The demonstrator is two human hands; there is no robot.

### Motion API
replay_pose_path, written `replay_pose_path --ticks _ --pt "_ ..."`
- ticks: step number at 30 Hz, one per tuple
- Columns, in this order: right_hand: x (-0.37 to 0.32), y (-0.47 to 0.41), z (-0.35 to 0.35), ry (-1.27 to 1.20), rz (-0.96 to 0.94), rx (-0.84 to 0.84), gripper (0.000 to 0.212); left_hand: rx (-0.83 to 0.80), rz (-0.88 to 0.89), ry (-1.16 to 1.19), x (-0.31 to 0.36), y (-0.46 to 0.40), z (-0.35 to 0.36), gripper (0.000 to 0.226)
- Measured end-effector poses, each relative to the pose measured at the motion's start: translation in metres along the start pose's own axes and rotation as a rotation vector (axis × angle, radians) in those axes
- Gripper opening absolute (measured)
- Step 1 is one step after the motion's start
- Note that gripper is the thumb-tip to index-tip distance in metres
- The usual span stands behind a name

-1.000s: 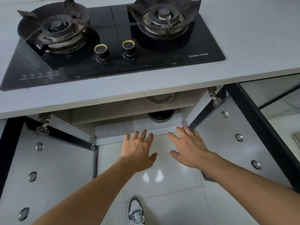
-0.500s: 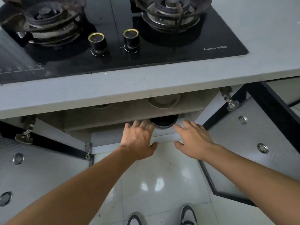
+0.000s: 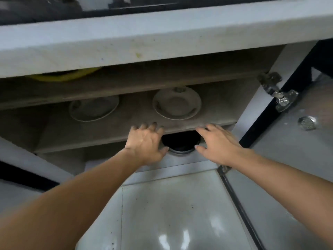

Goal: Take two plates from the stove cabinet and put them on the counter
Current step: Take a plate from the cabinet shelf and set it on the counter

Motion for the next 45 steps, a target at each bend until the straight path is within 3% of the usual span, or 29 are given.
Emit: replay_pose_path --ticks 9,14,20,26,38,41,45 --pt "0.047 -0.06 0.026 -0.147 0.101 0.165 0.06 0.098 -0.105 -0.074 -0.02 -0.066 0.027 0.071" --pt "0.051 -0.086 0.019 -0.197 0.07 0.329 0.044 0.227 -0.11 0.017 -0.033 -0.088 0.031 0.063" --pt "0.069 -0.117 0.016 -0.343 0.151 0.415 0.033 0.266 -0.211 0.013 -0.053 -0.106 0.033 0.055" --pt "0.083 -0.133 0.017 -0.41 0.281 0.405 0.035 0.219 -0.367 0.302 -0.066 -0.12 0.036 0.053" --pt "0.088 -0.148 0.019 -0.553 0.359 0.415 0.028 0.233 -0.459 0.481 -0.068 -0.13 0.047 0.042" --pt "0.088 -0.151 0.02 -0.61 0.39 0.413 0.026 0.208 -0.499 0.631 -0.074 -0.134 0.055 0.041" --pt "0.097 -0.155 0.029 -0.867 0.515 0.441 0.021 0.201 -0.643 0.927 -0.083 -0.138 0.064 0.039"
Point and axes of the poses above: each hand's wrist, its own y-axis away from the middle knuckle, its own z-axis out of the palm, x = y × z, the point moved 8 cm from there along -y, towards the middle knuckle, and after that the axes turned 1 degree about x, right-handed, at the moved point
